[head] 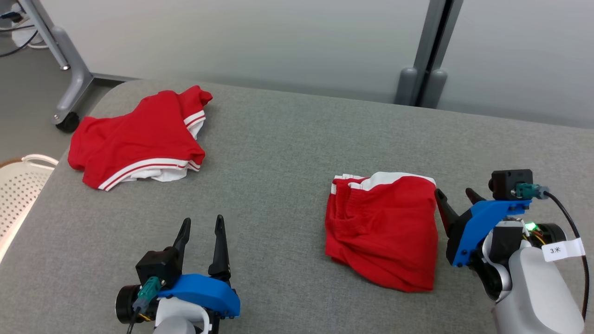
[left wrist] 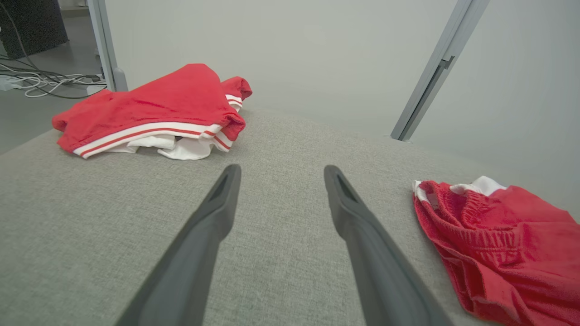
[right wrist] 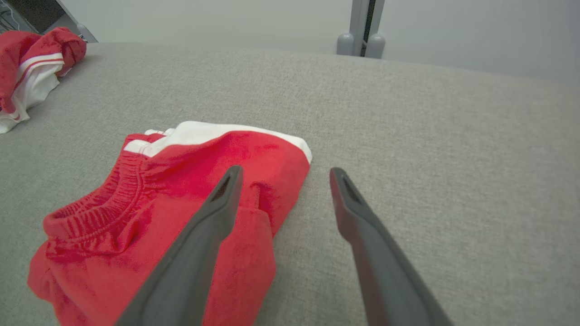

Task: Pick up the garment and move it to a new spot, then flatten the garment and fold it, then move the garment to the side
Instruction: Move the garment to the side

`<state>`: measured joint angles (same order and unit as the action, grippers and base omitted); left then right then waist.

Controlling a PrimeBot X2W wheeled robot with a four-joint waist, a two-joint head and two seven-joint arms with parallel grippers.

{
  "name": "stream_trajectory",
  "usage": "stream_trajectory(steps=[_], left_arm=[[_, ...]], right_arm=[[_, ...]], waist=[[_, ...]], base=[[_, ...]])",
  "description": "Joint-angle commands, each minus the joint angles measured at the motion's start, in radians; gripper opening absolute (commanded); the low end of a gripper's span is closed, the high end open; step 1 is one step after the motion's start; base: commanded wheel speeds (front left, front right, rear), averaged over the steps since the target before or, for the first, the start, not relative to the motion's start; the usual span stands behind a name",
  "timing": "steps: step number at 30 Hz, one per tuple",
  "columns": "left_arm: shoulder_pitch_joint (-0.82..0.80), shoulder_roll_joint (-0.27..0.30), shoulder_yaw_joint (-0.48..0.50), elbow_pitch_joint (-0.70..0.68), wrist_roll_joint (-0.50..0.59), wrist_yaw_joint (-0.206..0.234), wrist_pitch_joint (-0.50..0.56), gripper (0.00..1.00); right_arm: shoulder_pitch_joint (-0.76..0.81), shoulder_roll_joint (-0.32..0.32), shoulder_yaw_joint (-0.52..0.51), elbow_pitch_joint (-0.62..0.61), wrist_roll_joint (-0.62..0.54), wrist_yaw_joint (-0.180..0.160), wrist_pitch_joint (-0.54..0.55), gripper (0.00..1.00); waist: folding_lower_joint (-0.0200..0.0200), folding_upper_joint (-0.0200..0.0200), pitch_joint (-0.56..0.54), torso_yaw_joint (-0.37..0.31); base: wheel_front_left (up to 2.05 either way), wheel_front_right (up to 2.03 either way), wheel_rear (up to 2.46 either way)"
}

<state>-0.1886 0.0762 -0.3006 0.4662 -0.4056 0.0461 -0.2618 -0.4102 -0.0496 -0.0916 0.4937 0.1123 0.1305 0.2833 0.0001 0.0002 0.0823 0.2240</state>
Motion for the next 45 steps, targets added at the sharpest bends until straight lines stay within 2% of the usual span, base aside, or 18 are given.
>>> stream_trajectory(steps=[1,12,13,14,15,16,17,18,25,29,34,39,45], left_arm=[[-0.016,-0.002,0.008,-0.006,0.005,0.000,-0.005,1.00],[-0.022,-0.015,0.032,-0.019,0.023,-0.009,-0.004,1.00],[-0.022,-0.016,0.035,-0.020,0.025,-0.010,-0.005,1.00],[-0.023,-0.018,0.036,-0.020,0.028,-0.011,-0.004,1.00],[-0.024,-0.019,0.036,-0.020,0.031,-0.011,-0.005,1.00],[-0.026,-0.019,0.036,-0.019,0.032,-0.011,-0.005,1.00],[-0.027,-0.020,0.034,-0.019,0.034,-0.013,-0.005,1.00],[-0.027,-0.021,0.033,-0.020,0.038,-0.015,-0.005,1.00],[-0.064,-0.025,0.011,-0.032,0.044,-0.038,-0.004,1.00],[-0.100,-0.026,0.009,-0.043,0.046,-0.045,-0.004,1.00],[-0.141,-0.018,0.007,-0.062,0.068,-0.045,-0.004,1.00],[-0.184,0.003,-0.004,-0.073,0.092,-0.047,-0.002,1.00],[-0.207,0.015,-0.022,-0.101,0.108,-0.050,0.009,1.00]], right_arm=[[-0.010,-0.002,-0.007,0.018,-0.004,0.000,0.012,1.00],[0.010,-0.002,-0.023,0.133,0.002,0.000,0.144,1.00],[0.006,-0.002,-0.018,0.136,0.011,0.000,0.154,0.93],[0.002,-0.001,-0.014,0.138,0.020,0.000,0.164,0.56],[-0.002,-0.002,-0.008,0.141,0.026,0.000,0.172,0.44],[-0.006,-0.005,0.001,0.141,0.028,0.000,0.176,0.40],[-0.009,-0.014,0.009,0.139,0.027,0.000,0.177,0.27],[-0.013,-0.019,0.014,0.140,0.028,0.000,0.176,0.02],[-0.065,-0.071,0.031,0.123,0.013,-0.001,0.097,0.00],[-0.094,-0.112,0.042,0.118,0.013,0.000,0.046,0.00],[-0.134,-0.139,0.029,0.121,0.020,-0.001,0.001,0.00],[-0.172,-0.136,0.011,0.134,0.014,0.000,-0.053,0.00],[-0.197,-0.121,0.008,0.176,0.010,0.000,-0.111,0.00]], waist=[[-0.0001,-0.0002,0.024,0.026],[-0.0001,-0.0002,0.068,0.056],[-0.0001,-0.0002,0.071,0.054],[-0.0001,-0.0002,0.073,0.052],[-0.0001,-0.0002,0.075,0.049],[-0.0001,-0.0002,0.078,0.045],[-0.0001,-0.0002,0.081,0.042],[-0.0001,-0.0002,0.084,0.037],[-0.0001,-0.0002,0.123,-0.027],[-0.0001,-0.0002,0.161,-0.117],[-0.0001,-0.0002,0.226,-0.274],[-0.0001,-0.0002,0.276,-0.409],[-0.0001,-0.0002,0.291,-0.476]], base=[[0.00,0.00,0.00],[0.00,0.00,0.00],[0.00,0.00,0.00],[0.00,0.00,0.00],[0.00,0.00,0.00],[0.00,0.00,0.00],[0.00,0.00,0.00],[0.00,0.00,0.00],[0.00,0.00,0.00],[0.00,0.00,0.00],[0.00,0.00,0.00],[0.00,0.00,0.00],[0.00,0.00,0.00]])
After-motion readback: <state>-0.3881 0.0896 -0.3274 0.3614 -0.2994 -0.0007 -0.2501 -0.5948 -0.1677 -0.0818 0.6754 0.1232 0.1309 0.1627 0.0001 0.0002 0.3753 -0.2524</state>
